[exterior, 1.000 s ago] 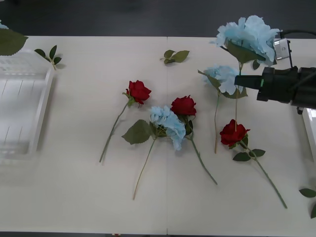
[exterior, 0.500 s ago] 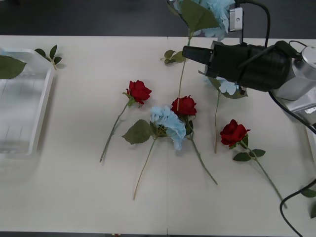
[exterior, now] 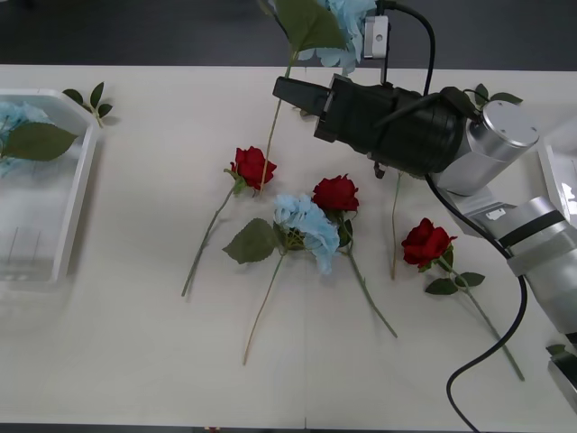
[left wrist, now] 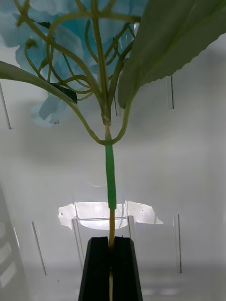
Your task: Put the red flowers into the right box and the blue flowers into the left box
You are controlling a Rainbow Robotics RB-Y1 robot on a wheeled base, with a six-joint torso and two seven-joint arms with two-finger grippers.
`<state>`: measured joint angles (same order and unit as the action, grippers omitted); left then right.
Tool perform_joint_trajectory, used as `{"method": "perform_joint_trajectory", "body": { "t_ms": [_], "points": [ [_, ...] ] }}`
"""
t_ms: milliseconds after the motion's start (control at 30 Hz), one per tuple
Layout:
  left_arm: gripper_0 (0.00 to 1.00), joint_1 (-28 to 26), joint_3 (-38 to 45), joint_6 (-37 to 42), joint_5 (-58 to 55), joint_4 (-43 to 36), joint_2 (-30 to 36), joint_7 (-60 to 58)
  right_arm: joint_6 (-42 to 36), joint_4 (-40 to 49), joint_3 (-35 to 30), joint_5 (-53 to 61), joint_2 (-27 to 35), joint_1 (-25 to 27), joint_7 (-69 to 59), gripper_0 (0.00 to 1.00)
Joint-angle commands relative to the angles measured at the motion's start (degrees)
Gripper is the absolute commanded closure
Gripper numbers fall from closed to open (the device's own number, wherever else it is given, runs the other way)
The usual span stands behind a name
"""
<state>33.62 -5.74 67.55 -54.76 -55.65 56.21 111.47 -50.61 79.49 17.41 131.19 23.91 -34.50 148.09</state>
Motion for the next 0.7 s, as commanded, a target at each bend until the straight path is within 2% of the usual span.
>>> {"method": "perform_joint_trajectory", "body": {
  "t_ms": [33,67,167,433,700],
  "points": [
    [0.23,0.83,0.37,-0.4,0.0,-0.16,1.19,2.97,1.48,1.19,-0.89,0.12,-2.82,-1.1,2.12,1.0],
    [0.12,0.83,0.46,-0.31,0.0,-0.25,1.19,3.14,1.65,1.19,-0.8,-0.14,-3.34,-1.1,2.12,1.0],
    [0.02,0.83,1.96,-0.05,0.44,-0.86,1.36,4.64,1.48,1.19,-0.45,-1.9,-4.05,-1.1,2.21,1.0],
    [0.0,0.92,11.71,9.71,1.5,-4.56,3.03,9.03,2.71,1.19,2.01,-2.69,-5.72,-1.71,2.74,1.0],
    [0.0,0.92,23.58,27.46,-0.26,-14.31,4.09,9.3,3.94,1.19,4.91,-2.69,-5.8,-2.77,3.0,1.0]
  ]
}}
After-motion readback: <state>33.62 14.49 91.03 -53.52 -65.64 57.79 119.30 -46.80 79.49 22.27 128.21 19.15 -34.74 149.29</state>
